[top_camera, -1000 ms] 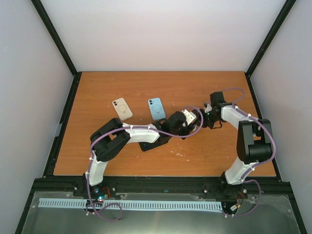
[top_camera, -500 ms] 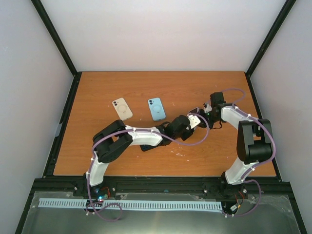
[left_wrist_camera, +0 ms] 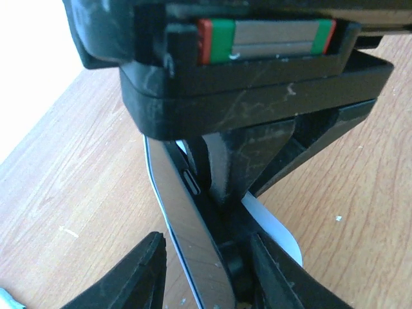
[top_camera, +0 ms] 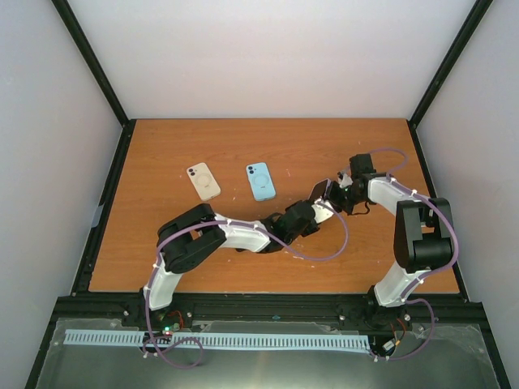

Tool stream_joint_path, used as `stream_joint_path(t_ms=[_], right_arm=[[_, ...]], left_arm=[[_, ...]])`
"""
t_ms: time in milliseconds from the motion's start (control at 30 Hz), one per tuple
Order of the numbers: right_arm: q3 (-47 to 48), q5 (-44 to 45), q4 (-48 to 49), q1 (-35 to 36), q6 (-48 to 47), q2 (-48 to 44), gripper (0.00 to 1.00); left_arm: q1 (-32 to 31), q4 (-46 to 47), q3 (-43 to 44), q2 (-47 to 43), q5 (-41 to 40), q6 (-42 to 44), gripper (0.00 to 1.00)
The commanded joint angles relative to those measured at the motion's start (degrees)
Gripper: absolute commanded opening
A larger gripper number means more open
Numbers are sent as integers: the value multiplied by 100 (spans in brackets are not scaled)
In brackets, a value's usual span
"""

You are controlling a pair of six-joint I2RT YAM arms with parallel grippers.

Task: Take the phone out of the phone case
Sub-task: Remove the phone case from the phone.

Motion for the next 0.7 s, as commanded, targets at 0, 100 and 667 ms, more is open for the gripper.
stream_joint_path(t_ms=[0,100,667], right_arm=[[-42,-485,30,0,97,-330,3],[-64,-615,46,0,111,-384,3],[-219,-754,140,-96,137,-524,3]], left_arm=[[-8,350,-167,175,-439,522,36],[-3,501,-227,223,-625,640,37],[-3,1222,-379,75,-916,1051,21]])
